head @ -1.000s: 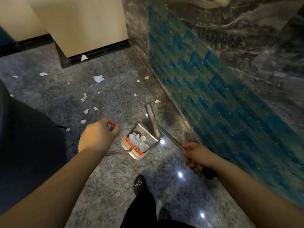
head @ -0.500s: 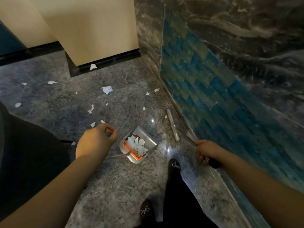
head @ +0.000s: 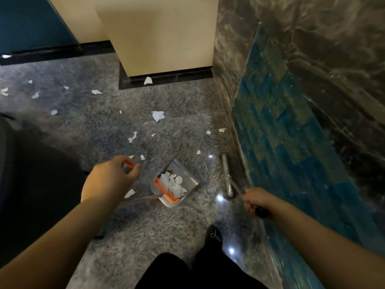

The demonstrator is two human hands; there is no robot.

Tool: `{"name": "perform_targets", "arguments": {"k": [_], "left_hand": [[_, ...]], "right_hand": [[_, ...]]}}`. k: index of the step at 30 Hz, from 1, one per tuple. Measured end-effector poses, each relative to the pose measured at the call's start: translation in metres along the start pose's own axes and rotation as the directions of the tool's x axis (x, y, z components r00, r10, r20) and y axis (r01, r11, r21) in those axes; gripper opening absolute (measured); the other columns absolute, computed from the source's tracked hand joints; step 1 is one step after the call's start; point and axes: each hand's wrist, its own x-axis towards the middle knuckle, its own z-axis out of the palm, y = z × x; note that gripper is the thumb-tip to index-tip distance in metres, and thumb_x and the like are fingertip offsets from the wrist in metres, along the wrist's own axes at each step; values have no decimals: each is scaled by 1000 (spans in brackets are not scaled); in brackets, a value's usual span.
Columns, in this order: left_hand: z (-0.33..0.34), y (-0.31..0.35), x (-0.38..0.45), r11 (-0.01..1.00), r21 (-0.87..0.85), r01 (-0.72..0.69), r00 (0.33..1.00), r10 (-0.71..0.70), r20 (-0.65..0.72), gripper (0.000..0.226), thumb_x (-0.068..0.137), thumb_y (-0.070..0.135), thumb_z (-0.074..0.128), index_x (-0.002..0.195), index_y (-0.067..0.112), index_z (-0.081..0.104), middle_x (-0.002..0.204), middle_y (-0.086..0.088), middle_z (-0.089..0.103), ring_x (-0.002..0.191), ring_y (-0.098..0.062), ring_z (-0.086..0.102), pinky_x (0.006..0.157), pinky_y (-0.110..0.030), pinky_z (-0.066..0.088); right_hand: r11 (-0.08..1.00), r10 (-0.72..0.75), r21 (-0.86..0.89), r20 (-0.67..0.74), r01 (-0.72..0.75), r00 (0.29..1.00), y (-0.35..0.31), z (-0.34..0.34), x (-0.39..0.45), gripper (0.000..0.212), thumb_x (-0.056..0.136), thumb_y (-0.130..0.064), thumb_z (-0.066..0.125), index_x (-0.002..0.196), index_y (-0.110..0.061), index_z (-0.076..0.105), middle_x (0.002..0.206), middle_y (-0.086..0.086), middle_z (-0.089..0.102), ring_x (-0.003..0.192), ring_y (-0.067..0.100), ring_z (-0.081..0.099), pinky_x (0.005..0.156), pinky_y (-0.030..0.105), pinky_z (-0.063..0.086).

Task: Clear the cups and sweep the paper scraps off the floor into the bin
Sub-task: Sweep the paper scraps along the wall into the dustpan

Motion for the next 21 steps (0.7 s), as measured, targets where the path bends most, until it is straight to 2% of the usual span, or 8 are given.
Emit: {"name": "perform_targets", "arguments": {"k": [2,5,8,12,17,19,20,21], "left_hand": [[-3,4,8,1000,-7,18,1000,-18,1,12,89,43,64,87,31,66,77,5,67,70,-14,62,65,-33,50],[-8,4,24,999,-31,44,999,-44,-15,11,90,42,65,88,31,66,73,9,64,66,-9,59,60,-29,44],[-15,1,45,995,-39,88,996,-89,-10,9,90,44,64,88,35,65,76,11,63,67,-7,58,57,-27,42],[-26,-10,76,994,-48,94,996,-94,-4,10,89,44,64,87,34,65,78,8,66,71,-11,61,65,-32,50],[-40,-30,114,994,-43,101,994,-103,-40,10,88,41,66,82,34,62,71,14,63,65,-8,61,63,-30,52],[-44,-37,129,994,-47,103,993,-106,-47,12,88,40,67,80,32,64,69,13,63,63,-7,61,58,-27,49],[-46,-41,136,994,-46,99,994,-101,-49,12,88,39,68,80,30,65,68,12,63,62,-7,60,56,-25,47],[-48,-43,143,994,-46,94,994,-97,-50,12,88,37,68,80,29,66,67,12,63,61,-6,59,55,-23,44]], "right_hand": [[998,-23,-60,29,25,999,-16,-4,7,20,94,-6,47,75,-14,46,62,4,47,51,14,42,46,24,36],[997,-31,-69,81,37,996,-41,-5,17,31,95,-1,42,65,-11,43,54,9,45,40,15,41,38,23,34],[999,-32,14,106,31,994,-67,-2,31,29,96,-1,42,68,-9,43,44,9,41,38,17,38,33,18,29],[999,-30,43,143,24,989,-113,13,51,26,96,1,39,73,-9,42,40,7,41,31,16,38,33,18,31],[977,24,208,141,-53,990,-171,30,66,20,96,2,37,94,-15,47,50,7,37,30,12,34,33,13,27],[961,16,271,135,-52,991,-192,37,70,28,98,0,38,122,-12,48,55,8,37,28,11,35,34,12,28],[956,10,288,128,-47,992,-201,40,71,36,99,-1,37,134,-6,42,56,8,37,27,10,35,34,11,28],[954,0,297,125,-37,992,-210,43,71,38,99,-1,37,138,-2,37,57,8,36,28,10,34,34,11,28]]}}
